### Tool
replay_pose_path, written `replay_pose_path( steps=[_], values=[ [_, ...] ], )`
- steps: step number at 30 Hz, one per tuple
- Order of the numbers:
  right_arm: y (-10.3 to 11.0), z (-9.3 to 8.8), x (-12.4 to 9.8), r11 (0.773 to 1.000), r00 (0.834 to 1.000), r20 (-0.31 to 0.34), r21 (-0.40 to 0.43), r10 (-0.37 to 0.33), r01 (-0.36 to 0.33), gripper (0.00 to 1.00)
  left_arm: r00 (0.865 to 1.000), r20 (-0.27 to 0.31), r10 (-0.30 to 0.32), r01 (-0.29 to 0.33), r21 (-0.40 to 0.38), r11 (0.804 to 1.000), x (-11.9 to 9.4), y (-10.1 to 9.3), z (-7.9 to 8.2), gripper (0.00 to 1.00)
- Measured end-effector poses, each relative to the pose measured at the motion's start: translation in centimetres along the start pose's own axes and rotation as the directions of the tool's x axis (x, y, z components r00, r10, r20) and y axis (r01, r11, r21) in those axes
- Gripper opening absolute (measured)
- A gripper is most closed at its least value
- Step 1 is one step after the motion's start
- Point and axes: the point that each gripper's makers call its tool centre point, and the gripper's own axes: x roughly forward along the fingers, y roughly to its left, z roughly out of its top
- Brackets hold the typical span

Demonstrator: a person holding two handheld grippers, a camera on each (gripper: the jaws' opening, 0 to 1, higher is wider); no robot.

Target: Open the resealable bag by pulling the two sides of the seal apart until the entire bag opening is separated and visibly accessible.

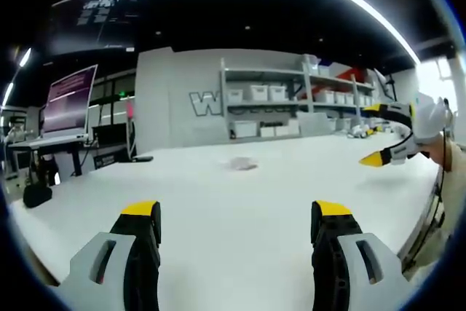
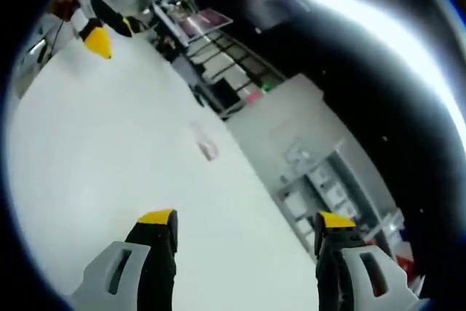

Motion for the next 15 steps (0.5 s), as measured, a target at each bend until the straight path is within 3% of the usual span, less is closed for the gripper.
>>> replay_pose_path(
  steps=[15],
  values=[
    [0.76, 0.4, 0.98, 0.996, 0.998, 0.012, 0.053, 0.067, -0.068, 0.77, 1.0, 0.003, -0.002, 0.002, 0.003, 1.0, 0.05, 0.01, 0.23, 0.84]
  ],
)
